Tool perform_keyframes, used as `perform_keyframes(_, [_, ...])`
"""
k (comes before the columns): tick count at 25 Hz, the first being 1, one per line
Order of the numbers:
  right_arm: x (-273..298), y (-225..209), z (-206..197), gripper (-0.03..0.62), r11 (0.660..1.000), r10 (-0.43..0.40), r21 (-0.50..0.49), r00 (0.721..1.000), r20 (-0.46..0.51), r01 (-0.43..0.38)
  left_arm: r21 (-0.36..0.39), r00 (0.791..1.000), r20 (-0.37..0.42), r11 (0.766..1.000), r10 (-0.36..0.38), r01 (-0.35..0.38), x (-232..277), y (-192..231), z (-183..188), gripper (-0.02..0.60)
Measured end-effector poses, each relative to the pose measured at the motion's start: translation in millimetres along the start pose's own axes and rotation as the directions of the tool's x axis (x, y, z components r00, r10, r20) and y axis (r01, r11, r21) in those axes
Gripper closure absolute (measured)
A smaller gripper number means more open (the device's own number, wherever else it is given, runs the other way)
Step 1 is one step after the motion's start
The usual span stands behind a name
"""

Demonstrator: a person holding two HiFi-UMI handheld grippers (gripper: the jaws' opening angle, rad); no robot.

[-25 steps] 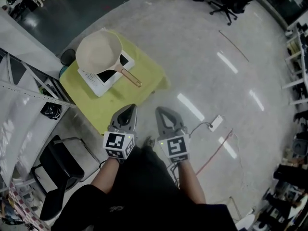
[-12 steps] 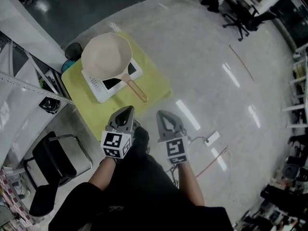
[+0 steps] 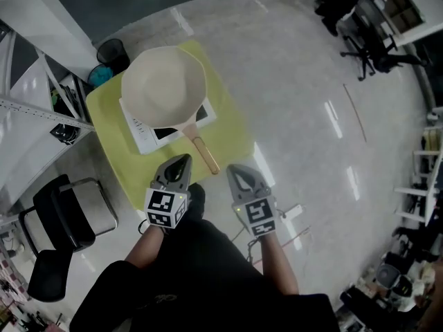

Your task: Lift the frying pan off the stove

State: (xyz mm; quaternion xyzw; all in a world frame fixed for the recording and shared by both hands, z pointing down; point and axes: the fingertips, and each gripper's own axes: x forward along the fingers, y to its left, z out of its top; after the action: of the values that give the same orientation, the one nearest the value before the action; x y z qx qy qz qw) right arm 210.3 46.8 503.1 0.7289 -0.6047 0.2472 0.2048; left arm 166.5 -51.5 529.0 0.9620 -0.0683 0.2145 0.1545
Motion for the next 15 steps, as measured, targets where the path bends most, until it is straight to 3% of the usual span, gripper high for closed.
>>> perform_keyframes(3, [27, -8, 1, 0.58, 0.997, 0.071, 0.01, 0.996, -0.052, -0.071, -0.042, 1.0, -0.003, 0.999, 0.003, -0.003, 15, 17, 6, 0.538])
perform_keyframes(7, [54, -10, -3, 0.58, 0.988, 0.137, -0.051, 0.981, -0.135, -0.144, -0.067, 1.0, -0.021, 0.997, 0.022, -0.024, 24, 38, 3, 0.538])
perform_keyframes(15, [101, -14, -8, 0.58, 0.941, 0.267, -0.14, 0.931, -0.248, -0.307, -0.163, 0.986, -0.03, 0.973, 0.163, -0.165, 28, 66, -2, 0.538])
